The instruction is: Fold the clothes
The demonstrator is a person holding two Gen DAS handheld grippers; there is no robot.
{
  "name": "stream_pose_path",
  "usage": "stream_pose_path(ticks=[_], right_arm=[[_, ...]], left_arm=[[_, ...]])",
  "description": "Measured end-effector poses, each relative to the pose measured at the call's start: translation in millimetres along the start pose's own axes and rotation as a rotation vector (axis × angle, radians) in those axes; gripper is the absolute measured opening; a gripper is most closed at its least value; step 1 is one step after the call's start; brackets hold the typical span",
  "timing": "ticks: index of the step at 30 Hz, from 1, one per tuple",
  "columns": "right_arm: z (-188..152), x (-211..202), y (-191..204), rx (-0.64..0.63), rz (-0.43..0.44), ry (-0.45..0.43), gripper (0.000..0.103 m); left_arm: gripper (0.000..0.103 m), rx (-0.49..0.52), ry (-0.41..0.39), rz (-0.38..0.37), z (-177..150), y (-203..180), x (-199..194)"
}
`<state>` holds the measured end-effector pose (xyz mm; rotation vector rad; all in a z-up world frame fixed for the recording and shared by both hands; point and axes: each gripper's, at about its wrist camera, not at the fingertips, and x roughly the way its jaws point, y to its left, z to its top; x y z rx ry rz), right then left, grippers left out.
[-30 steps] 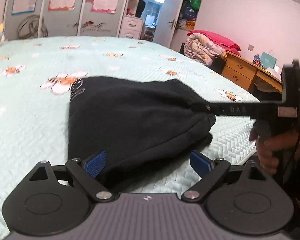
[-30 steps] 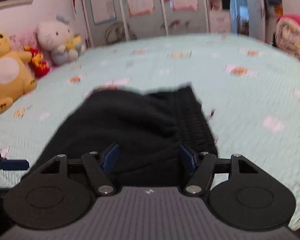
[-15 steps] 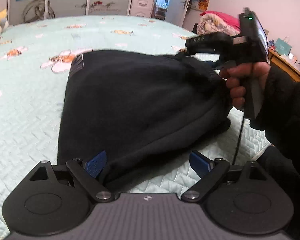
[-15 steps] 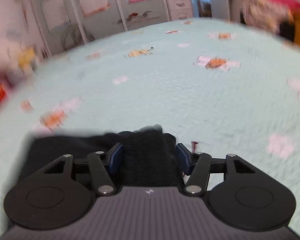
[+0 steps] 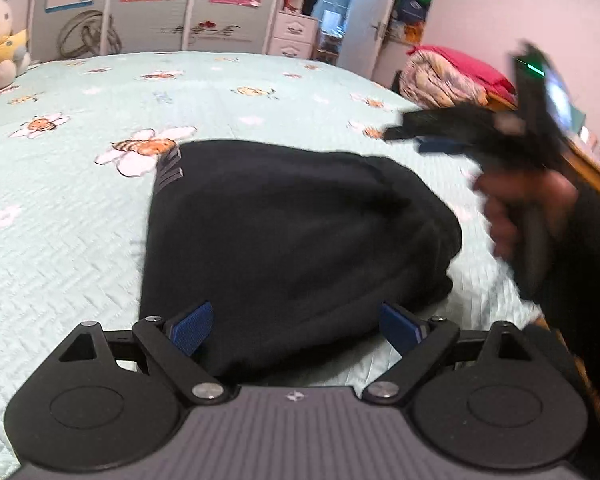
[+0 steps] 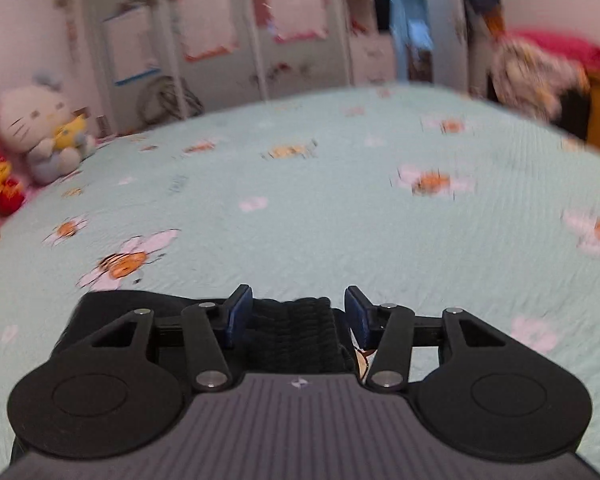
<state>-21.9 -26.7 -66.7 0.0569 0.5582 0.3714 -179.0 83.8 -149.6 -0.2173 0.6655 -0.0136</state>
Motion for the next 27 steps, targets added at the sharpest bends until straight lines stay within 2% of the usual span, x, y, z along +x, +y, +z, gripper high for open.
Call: stream_pose_path(ticks=[2,5,10,14,17,27], right_arm=[[-2.1,-19.0,0.3,0.008,-0.002,0.001,0.062],[-7.5,-36.2,-2.4,0.036,-0.002,0.058,0.063],[-15.0,-59.1,11.1,0.008,-0.032,0.157,0.067],[-12.9,-84.3,26.7,-0.023,-0.046,0.147,0.072],[-11.4,-95.0,31.9,-0.044,-0.045,0.154,0.072],[-8.8,-116.4,40.0,-0.074,-0.021,0.133,0.073]], left_arm=[[0.093,-0.014,-0.007,0.007,5.7,-1.5,-4.7],[0.093,-0.034,-0.004,0.036,13.6,-3.8,-10.6],[0.093,-0.099,0.006,0.083,30.0,-0.9,-21.5],[0.093,-0.147,-0.001,0.123,43.7,1.5,-32.5],[0.093,-0.162,0.009,0.128,53.0,-0.7,-37.1],[0.093,-0.105,-0.004,0.136,58.2,-22.5,-52.4]])
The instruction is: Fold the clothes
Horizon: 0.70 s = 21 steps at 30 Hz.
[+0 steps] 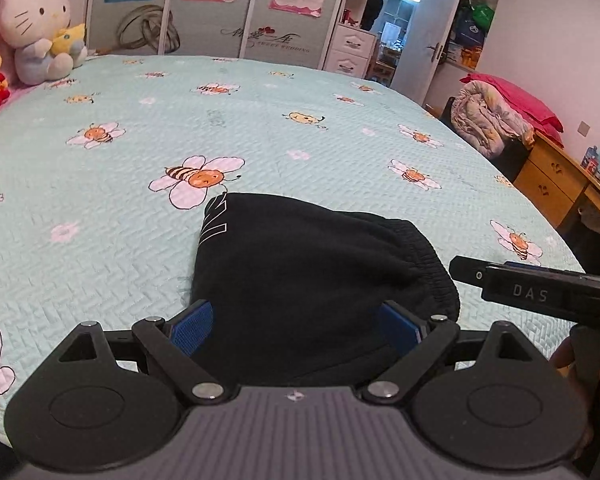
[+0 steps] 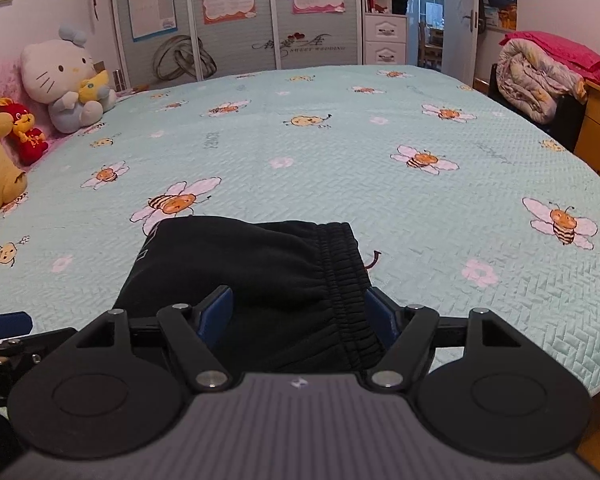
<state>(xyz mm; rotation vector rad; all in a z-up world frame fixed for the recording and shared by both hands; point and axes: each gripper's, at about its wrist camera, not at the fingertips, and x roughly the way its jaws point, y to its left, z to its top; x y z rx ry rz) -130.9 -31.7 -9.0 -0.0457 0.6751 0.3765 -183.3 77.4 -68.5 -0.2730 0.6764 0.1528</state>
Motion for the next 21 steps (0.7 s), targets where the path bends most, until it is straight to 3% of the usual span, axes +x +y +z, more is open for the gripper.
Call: stream_pose_path(ticks=[21], right_arm=[[-2.5,-7.9,1.0,-0.009,0.001,0.0,0.073]], left_arm=[[0.093,0.027,0.011,0.005,1.0,-8.2,1.3]])
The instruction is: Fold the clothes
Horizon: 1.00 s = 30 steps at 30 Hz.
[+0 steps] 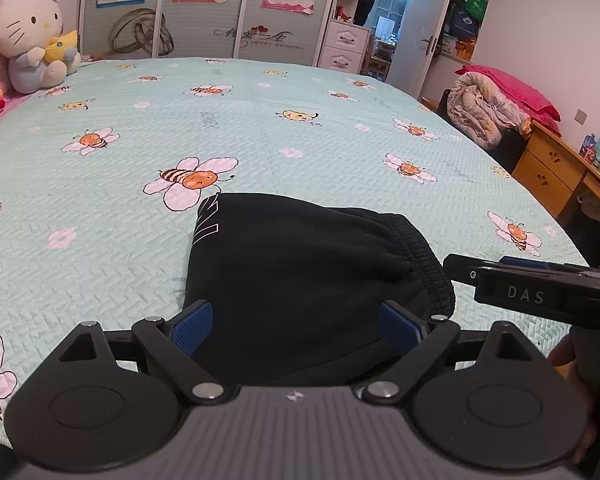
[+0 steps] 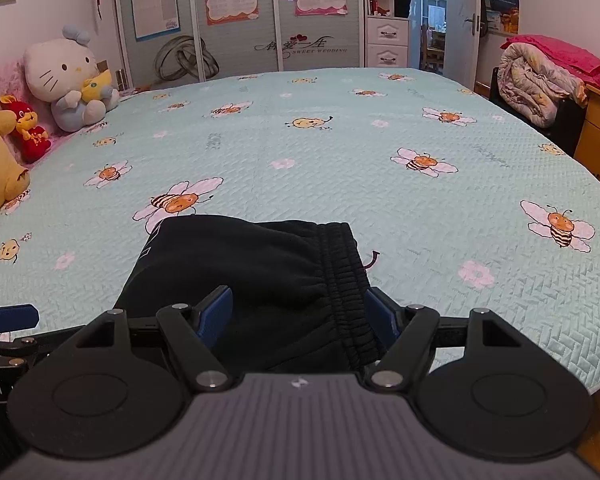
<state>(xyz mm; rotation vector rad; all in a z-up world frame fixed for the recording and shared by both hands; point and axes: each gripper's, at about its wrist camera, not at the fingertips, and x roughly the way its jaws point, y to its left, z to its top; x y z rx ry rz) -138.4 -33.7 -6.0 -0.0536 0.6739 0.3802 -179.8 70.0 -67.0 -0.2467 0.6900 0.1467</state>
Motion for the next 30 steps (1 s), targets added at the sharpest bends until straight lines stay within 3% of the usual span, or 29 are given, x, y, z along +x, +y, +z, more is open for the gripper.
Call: stream_pose_path(ticks=[19,25,30], right_arm=[[-8.1,3.4,5.0,-0.018,0.007,0.018,0.073],[-9.1,-0.3,7.9,-0.036,0.018,-0.001,0.073],[-9.3,-2.0,9.1,-0.033,0.031,-0.01,0.074]], left_arm=[[0.094,-0.006,0.039,0.094,-6.6,6.7,9.0],[0.103,-0.004,0.041,0.123,-7.9,6.1,8.6],[0.103,-0.016,0.029,0.143,-8.6,7.6,6.6]])
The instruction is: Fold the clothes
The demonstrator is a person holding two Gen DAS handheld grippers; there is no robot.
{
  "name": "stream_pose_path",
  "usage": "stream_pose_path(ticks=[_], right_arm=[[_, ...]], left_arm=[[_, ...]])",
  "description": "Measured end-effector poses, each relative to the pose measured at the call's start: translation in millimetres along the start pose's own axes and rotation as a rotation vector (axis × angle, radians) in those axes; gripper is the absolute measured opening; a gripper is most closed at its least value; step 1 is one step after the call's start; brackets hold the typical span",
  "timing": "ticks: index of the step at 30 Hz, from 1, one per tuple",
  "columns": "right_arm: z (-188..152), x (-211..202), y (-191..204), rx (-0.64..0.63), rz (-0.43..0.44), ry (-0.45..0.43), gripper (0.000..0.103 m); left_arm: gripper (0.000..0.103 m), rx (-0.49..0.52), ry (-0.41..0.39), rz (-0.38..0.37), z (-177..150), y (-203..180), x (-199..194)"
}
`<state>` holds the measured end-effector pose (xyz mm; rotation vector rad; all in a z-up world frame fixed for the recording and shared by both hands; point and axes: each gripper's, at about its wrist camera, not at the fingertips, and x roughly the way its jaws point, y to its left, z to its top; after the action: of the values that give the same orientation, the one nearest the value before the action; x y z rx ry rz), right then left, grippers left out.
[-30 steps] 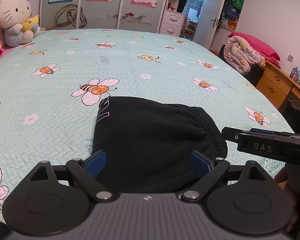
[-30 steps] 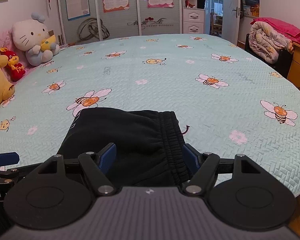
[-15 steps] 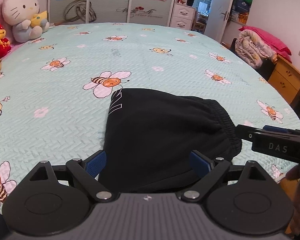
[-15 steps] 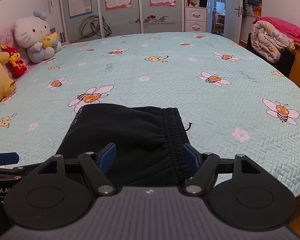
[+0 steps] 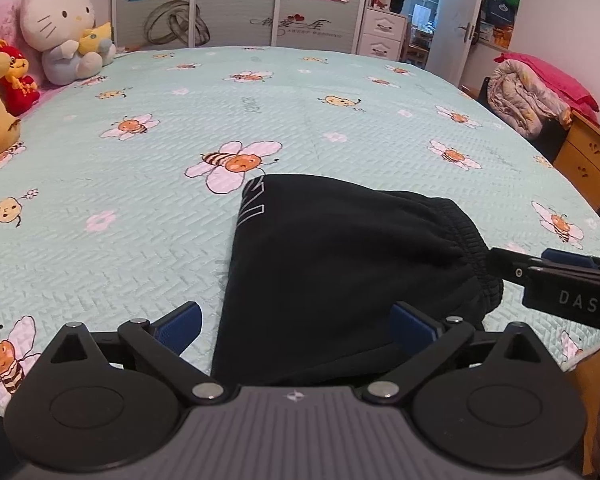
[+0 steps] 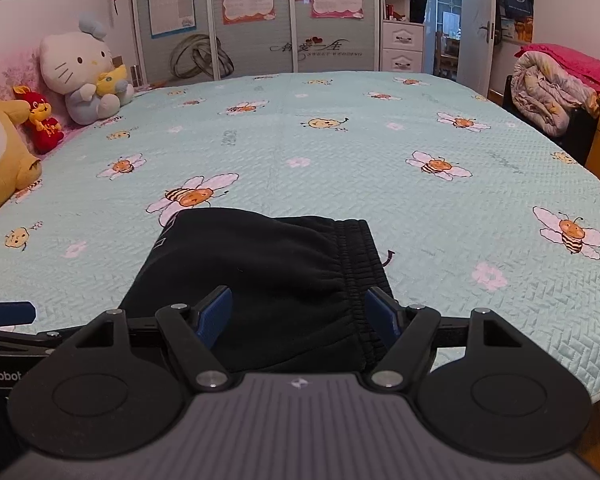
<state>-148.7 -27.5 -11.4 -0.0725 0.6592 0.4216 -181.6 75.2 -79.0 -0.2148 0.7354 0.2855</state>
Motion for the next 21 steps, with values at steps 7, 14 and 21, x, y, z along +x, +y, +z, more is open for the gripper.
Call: stream_pose_path(ticks=[7,14,21], right_arm=[[-3.2,0.0,2.9,0.002,0.002,-0.006,0.083],[-7.9,-3.7,-2.1,0.057,0.033,-0.04,0.085],[-13.9,-9.9,-1.3,0.095,0.088,-0.094,0.084]], left_arm=[[0.103,-0.03,-0.028,-0.005,-4.3,4.5,-4.7],[0.103,-0.084,-0.088,-0.025,-4.9,13.4,-7.6],[0.103,-0.04,-0.09,-0.021,-4.2,4.1,-9.0]])
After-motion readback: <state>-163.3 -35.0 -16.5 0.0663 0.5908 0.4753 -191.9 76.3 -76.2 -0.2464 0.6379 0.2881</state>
